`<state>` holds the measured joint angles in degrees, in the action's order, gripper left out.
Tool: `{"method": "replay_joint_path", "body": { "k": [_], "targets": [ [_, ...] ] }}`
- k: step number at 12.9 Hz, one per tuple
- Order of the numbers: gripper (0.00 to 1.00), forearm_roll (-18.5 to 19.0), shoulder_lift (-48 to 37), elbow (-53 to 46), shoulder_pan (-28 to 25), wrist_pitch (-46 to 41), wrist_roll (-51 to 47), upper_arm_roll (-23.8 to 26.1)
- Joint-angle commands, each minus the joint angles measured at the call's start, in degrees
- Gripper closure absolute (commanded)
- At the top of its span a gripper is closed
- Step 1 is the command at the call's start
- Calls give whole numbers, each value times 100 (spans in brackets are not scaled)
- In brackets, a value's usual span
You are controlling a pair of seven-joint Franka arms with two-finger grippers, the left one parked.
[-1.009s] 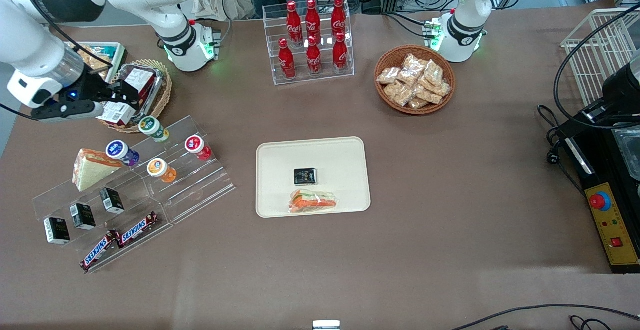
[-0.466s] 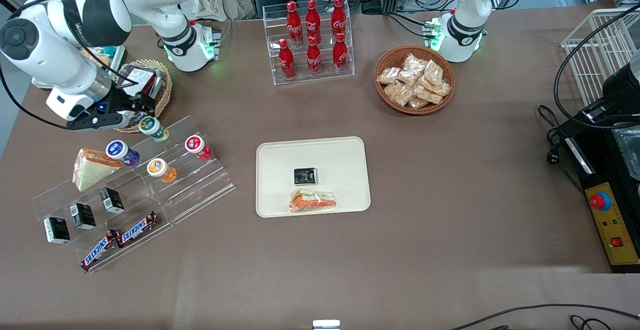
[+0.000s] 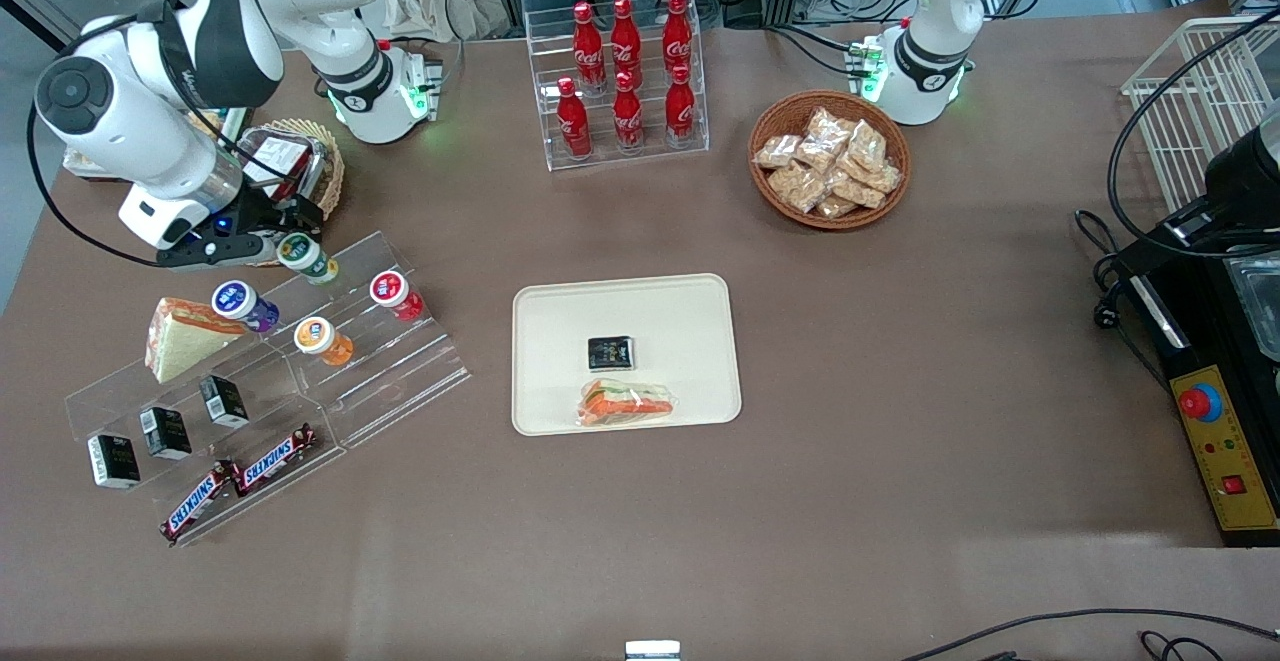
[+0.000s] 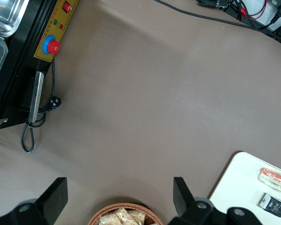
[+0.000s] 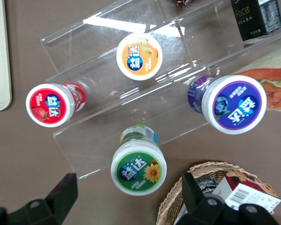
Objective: Place green gum on tray
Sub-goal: 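Lower the right gripper and close it on the green-capped bottle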
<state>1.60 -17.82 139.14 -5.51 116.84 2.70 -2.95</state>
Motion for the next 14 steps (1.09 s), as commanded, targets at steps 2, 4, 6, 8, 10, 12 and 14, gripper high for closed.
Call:
{"method": "replay_joint_path", "body": {
  "k": [2,4,6,8,10,12,14],
  "targets": [
    [1,183,94,148,24,234,20,-4],
    [2,340,243,166,6,331,-7,-4],
    [2,394,323,166,6,340,-15,-4],
    [2,394,384,184,6,349,-24,-4],
    [12,394,385,193,6,349,-24,-4],
    [41,394,376,193,-2,349,-7,-4],
    [54,394,350,193,6,340,11,-4]
  ]
}}
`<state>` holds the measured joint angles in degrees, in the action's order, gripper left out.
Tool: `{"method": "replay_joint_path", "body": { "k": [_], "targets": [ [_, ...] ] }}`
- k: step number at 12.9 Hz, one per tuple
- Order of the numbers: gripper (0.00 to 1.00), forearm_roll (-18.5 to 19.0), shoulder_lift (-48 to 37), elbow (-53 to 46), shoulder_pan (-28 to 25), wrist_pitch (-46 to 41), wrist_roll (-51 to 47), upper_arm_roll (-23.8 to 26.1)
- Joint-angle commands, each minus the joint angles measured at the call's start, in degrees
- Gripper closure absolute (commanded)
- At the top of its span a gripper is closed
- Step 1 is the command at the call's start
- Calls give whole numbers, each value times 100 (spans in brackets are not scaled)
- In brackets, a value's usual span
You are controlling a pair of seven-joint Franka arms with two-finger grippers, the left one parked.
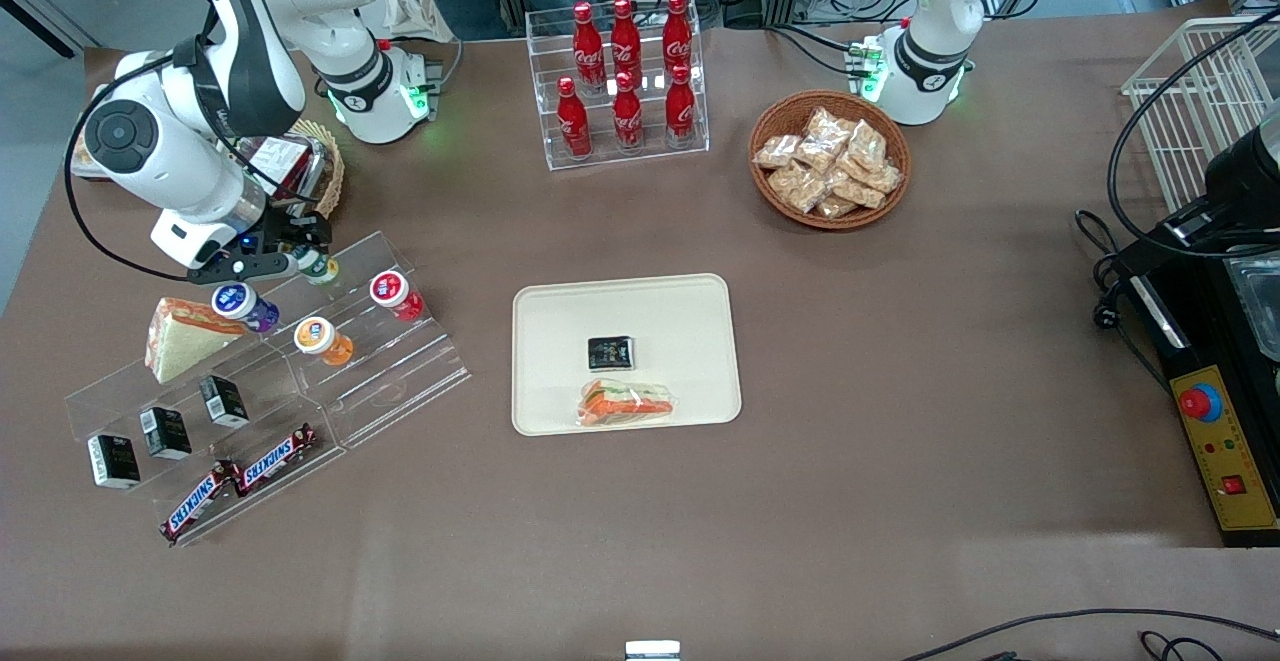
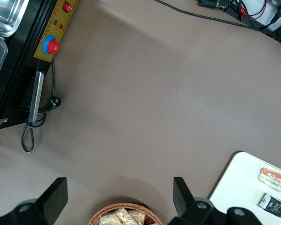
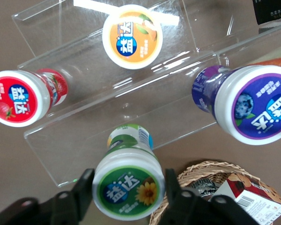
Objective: Place green gum on tray
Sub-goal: 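Lower the right gripper and close it on the green-capped bottle, then lift the green-capped bottle and carry it toward the cream tray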
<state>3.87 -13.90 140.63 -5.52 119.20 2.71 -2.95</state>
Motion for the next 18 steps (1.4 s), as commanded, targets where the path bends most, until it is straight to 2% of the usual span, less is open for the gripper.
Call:
{"method": "replay_joint_path", "body": {
  "k": [1,8,10,11,13,15,18],
  "targets": [
    [61,167,-43,35,7,104,19,5],
    [63,132,-192,-227,-28,34,19,13],
    [63,61,-183,-500,-115,-237,-42,49],
    [63,-139,-183,-623,-238,-378,-77,66],
    [63,-561,-175,-878,-248,-607,-261,363],
    [64,-598,-96,-1176,-257,-853,-979,723],
    [64,-1036,150,-1484,-274,-863,-1982,1366]
  ]
}}
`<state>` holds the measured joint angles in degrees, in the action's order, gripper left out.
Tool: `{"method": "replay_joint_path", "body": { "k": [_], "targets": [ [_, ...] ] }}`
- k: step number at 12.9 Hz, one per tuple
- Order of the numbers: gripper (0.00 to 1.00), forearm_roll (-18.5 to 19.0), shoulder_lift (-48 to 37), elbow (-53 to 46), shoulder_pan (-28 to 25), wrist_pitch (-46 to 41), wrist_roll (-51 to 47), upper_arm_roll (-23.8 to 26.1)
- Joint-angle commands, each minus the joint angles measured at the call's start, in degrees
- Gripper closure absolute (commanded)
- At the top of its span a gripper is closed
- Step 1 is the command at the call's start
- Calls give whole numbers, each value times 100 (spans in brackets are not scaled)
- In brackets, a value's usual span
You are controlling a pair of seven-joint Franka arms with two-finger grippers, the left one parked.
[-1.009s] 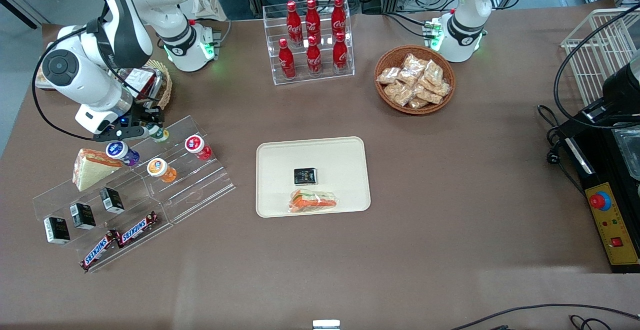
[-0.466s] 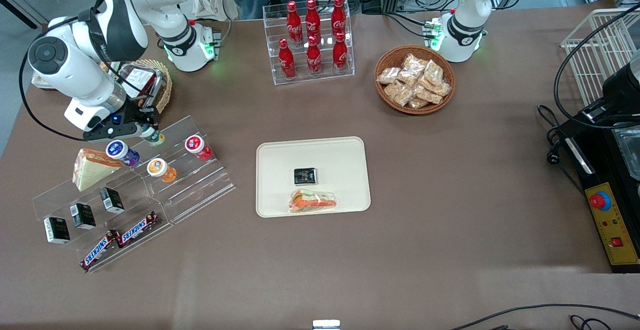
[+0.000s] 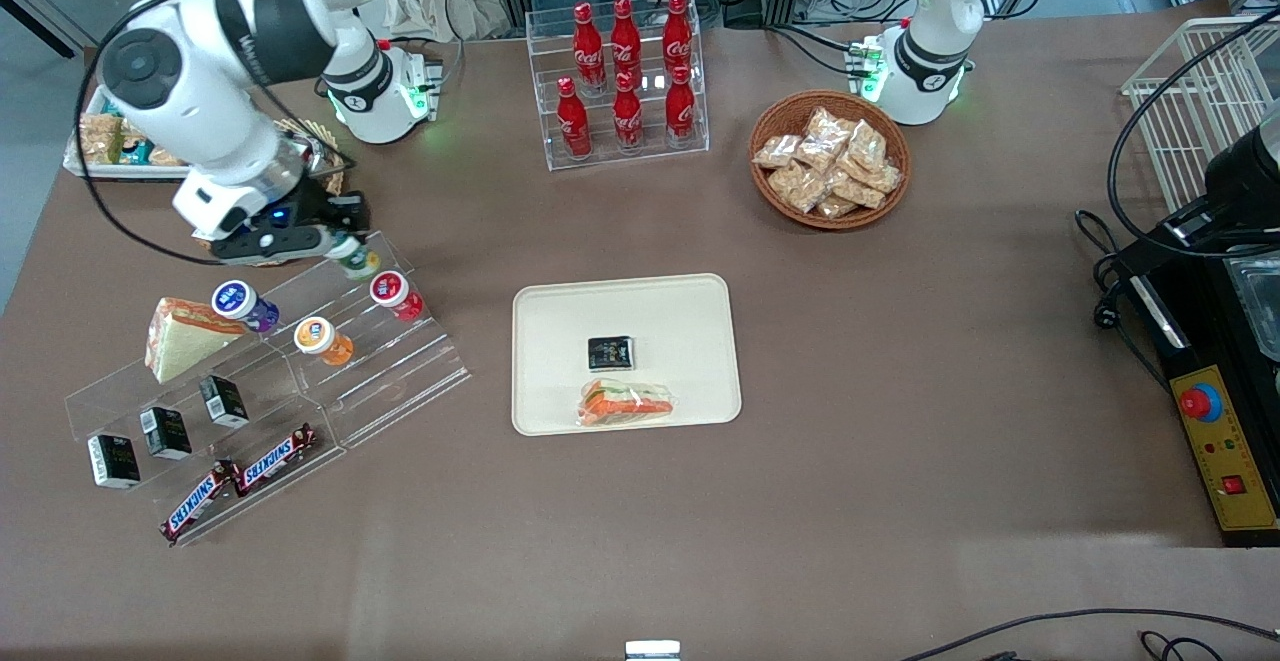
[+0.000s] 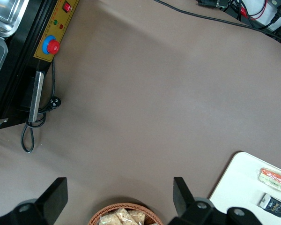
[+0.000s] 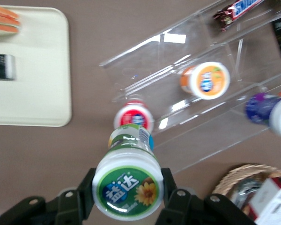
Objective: Place green gum on tray
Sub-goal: 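Lift the green-capped bottle and carry it toward the cream tray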
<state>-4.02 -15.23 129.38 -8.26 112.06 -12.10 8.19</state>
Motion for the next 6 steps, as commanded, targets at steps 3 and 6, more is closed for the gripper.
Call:
{"method": "replay_joint_path", "body": {
  "k": [3,6],
  "targets": [
    [64,-301,862,-905,0,-184,-1274,594],
    [64,-292,1608,-1336,0,-106,-2040,938]
  ]
}}
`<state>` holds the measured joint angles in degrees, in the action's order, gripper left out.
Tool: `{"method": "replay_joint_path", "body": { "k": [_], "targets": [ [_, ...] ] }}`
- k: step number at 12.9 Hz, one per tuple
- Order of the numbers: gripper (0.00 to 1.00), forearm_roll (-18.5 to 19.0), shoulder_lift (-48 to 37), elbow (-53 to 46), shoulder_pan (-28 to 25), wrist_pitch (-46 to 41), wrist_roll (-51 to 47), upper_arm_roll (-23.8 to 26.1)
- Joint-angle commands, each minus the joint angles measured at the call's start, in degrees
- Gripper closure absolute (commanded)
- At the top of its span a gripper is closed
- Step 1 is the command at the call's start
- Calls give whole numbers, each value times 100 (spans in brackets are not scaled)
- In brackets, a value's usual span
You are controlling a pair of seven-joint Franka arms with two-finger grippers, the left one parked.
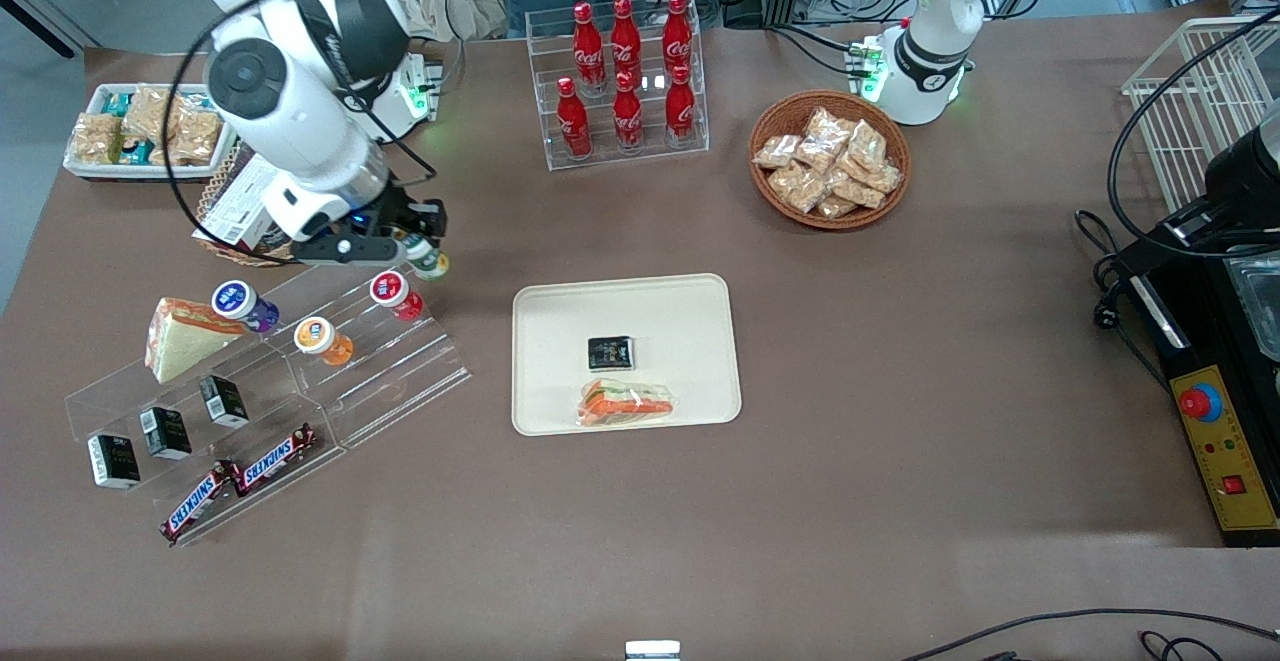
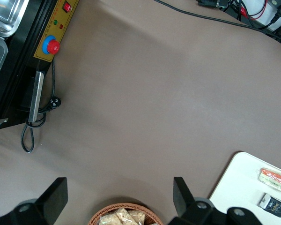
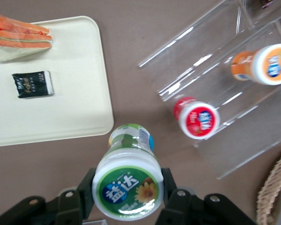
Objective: Place green gum on tray
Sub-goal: 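Lift the green-capped bottle and carry it toward the cream tray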
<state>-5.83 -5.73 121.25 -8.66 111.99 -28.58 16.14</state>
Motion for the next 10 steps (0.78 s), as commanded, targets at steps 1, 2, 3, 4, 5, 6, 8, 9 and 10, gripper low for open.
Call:
{"method": "replay_joint_path", "body": {
  "k": [1,2,3,4,5,6,8,9,10],
  "targets": [
    [64,-102,879,-575,31,-64,-498,153],
    [64,-111,1107,-663,14,119,-560,153],
    [64,-102,1362,-707,-12,330,-613,153],
    [64,-102,1591,-716,-152,532,-709,144],
    [64,-85,1767,-725,-249,717,-832,144],
    [64,-85,1908,-734,-294,858,-912,144],
    [64,-58,2216,-734,-460,1191,-982,144],
    [64,-50,2330,-734,-487,1315,-991,136],
    [64,-49,2392,-734,-522,1342,-1009,135]
  ]
}}
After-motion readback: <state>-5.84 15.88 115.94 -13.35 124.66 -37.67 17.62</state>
